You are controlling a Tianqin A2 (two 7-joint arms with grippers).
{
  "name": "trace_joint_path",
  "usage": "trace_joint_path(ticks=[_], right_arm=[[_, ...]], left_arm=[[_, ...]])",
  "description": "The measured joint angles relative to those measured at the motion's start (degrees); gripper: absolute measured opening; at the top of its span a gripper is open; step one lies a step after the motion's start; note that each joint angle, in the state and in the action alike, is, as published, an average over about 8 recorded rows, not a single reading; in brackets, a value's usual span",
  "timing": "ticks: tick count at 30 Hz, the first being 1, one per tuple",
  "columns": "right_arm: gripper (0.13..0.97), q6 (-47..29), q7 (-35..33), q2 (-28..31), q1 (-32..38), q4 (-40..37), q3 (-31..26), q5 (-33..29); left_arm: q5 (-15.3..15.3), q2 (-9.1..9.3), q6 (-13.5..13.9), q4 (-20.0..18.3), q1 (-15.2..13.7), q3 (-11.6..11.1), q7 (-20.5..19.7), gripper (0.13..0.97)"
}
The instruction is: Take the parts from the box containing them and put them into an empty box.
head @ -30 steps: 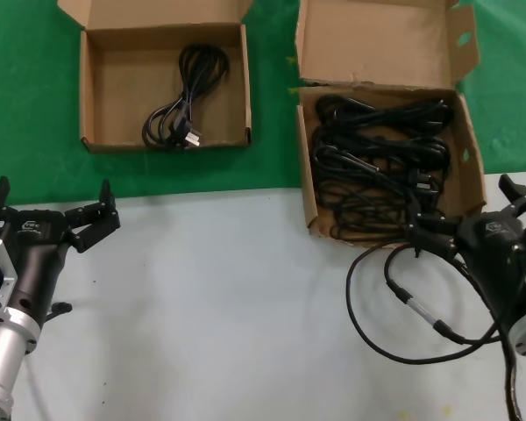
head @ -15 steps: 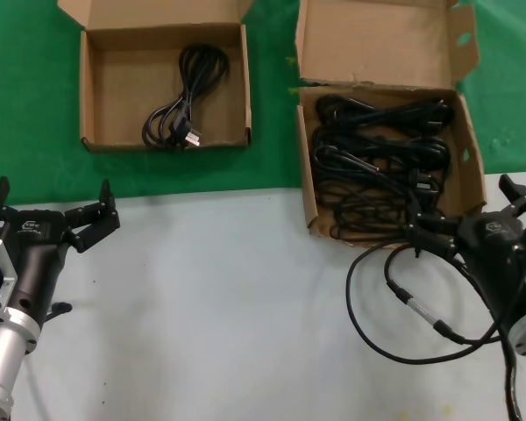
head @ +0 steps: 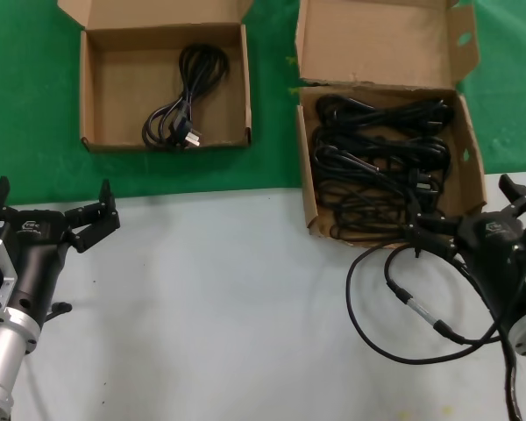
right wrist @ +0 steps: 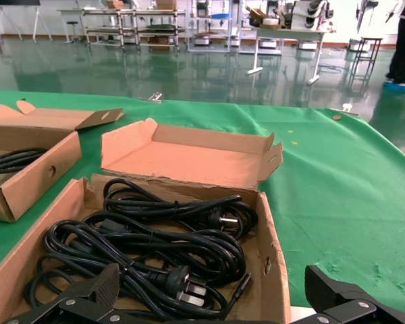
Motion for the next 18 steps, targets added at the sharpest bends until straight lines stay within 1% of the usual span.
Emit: trace_joint_path(ticks=[18], right_arm=[[0.966, 0.0, 0.0, 0.0, 0.0, 0.0, 0.0, 0.0]], left_arm=[[0.0, 0.00, 0.0, 0.0, 0.0, 0.0, 0.0, 0.966]])
